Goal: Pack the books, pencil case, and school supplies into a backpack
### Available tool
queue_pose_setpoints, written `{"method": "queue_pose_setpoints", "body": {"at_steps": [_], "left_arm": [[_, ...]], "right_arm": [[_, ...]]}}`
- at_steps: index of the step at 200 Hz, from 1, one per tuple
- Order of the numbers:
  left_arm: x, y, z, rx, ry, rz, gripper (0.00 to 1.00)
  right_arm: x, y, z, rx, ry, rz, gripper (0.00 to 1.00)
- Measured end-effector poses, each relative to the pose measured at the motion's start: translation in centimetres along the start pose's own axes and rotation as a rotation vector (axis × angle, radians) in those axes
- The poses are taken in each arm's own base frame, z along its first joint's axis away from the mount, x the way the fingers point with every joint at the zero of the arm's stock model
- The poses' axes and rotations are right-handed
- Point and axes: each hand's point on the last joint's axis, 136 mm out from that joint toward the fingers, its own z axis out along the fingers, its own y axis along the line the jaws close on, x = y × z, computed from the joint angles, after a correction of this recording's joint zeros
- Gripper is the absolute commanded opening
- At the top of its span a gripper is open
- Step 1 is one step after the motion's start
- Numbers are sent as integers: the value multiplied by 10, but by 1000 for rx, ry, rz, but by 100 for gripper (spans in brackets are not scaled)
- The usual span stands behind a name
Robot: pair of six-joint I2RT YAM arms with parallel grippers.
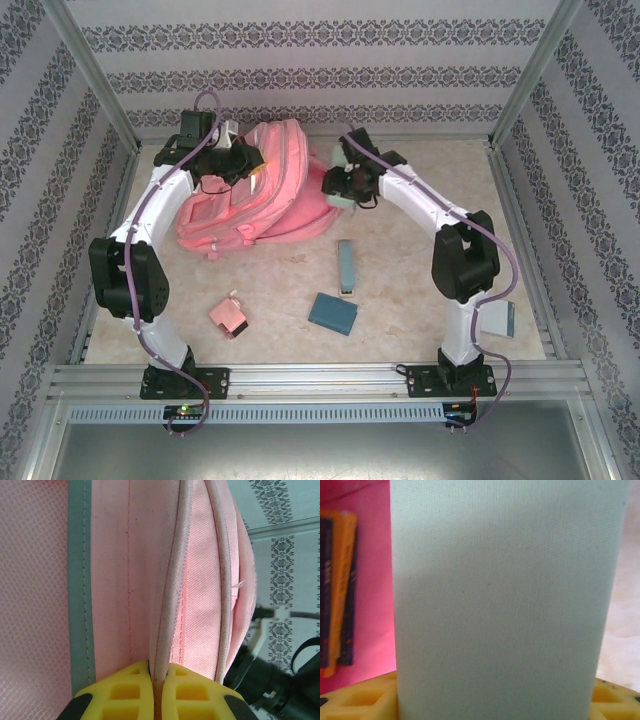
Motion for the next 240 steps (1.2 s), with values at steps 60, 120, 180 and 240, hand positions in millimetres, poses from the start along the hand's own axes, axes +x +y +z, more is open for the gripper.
{"method": "queue_pose_setpoints", "body": {"at_steps": [60,120,180,240], "left_arm": [[-3,-2,-5,30,11,-16,0],[-3,-2,-5,32,12,-28,0],[-6,-2,-6,34,3,-26,0],[-6,0,-5,33,6,-26,0]], "right_arm": [[33,76,36,-179,66,11,55],[31,110,85,-250,106,60,55],[29,125,115,-274,123,98,58],[32,129,118,-294,143,99,98]]}}
